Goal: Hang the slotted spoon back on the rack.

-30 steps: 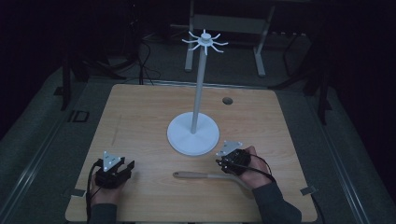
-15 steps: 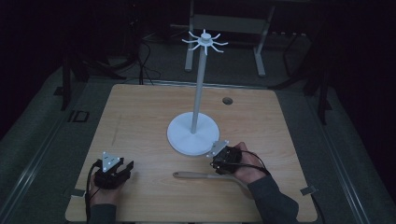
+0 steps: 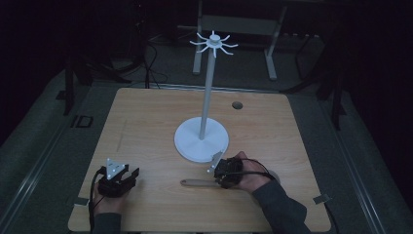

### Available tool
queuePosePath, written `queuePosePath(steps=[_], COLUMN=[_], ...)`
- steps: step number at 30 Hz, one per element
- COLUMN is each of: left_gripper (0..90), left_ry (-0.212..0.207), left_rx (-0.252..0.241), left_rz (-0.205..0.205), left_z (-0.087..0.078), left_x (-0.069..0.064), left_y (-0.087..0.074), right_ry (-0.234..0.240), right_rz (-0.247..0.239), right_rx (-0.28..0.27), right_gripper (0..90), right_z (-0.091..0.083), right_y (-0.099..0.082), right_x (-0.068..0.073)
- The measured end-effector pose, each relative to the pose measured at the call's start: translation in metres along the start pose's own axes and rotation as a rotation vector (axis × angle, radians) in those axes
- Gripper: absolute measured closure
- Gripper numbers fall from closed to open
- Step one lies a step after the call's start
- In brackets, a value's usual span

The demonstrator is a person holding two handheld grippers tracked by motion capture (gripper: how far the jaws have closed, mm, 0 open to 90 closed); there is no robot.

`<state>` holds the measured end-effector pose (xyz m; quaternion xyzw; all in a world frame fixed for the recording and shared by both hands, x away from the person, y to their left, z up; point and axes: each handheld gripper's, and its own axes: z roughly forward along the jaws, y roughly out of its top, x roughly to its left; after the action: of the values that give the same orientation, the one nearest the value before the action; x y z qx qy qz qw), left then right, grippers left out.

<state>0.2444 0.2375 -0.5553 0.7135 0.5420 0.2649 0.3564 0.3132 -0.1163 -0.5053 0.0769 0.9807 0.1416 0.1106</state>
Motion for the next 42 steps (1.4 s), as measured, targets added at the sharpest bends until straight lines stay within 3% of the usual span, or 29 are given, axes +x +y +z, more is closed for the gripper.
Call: queuePosePath(steps=[11, 17, 25, 29, 32, 42], left_gripper=[55.8, 55.8, 55.8, 55.8, 55.9, 55.8], left_ry=[0.001, 0.003, 0.001, 0.002, 0.003, 0.009], left_rx=[-0.003, -0.005, -0.002, -0.001, -0.002, -0.001], left_rz=[-0.001, -0.003, 0.003, 0.004, 0.002, 0.004], left_z=[-0.001, -0.001, -0.001, -0.001, -0.002, -0.002], left_x=[0.0, 0.001, 0.0, 0.0, 0.0, 0.0], left_y=[0.0, 0.0, 0.0, 0.0, 0.0, -0.001], right_ry=[0.106, 0.173, 0.21, 0.19, 0.176, 0.117], right_rz=[-0.064, -0.049, -0.046, -0.084, -0.097, -0.023], right_rx=[0.067, 0.093, 0.109, 0.139, 0.127, 0.034], right_gripper=[66.3, 70.6, 72.5, 74.0, 74.2, 74.7], right_z=[0.017, 0.03, 0.032, 0.032, 0.031, 0.025], right_y=[0.006, 0.007, 0.011, 0.015, 0.014, 0.005], right_x=[0.006, -0.002, -0.006, -0.003, -0.001, -0.006])
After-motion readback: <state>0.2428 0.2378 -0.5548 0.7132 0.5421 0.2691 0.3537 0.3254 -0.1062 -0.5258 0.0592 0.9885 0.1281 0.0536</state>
